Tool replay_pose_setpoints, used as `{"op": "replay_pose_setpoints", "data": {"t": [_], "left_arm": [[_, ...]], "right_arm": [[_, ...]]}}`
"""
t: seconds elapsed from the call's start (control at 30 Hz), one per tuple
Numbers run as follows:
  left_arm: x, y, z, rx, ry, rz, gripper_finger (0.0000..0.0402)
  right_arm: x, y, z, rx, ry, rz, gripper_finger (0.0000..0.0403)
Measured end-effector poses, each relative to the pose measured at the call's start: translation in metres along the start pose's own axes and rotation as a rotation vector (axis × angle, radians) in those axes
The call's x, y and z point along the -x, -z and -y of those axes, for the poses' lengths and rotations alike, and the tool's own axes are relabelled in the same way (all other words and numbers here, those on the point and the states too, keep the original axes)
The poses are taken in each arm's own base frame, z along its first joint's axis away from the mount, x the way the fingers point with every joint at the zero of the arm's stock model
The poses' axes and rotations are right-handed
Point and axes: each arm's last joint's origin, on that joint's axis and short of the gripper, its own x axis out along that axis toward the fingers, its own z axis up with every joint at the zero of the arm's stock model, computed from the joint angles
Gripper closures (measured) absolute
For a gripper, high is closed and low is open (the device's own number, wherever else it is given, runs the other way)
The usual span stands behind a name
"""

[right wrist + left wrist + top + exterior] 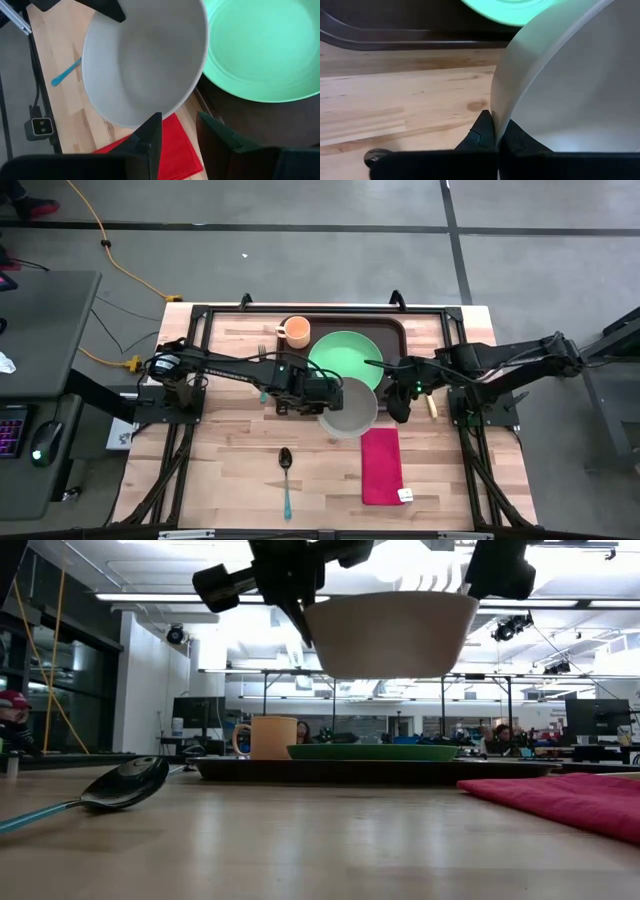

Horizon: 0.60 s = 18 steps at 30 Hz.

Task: Set up tray
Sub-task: Put the gray bowl on top of the green plate on the brown tray

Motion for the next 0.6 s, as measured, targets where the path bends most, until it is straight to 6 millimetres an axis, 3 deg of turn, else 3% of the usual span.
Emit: {"op": "replay_pose_setpoints", "data": {"t": [0.6], "left_arm": [[-0.001, -0.012, 0.004, 0.029, 0.037, 0.041, 0.0384]], "right_arm": [[-0.004, -0.009, 0.011, -0.047, 0.069, 0.038, 0.0304]]}}
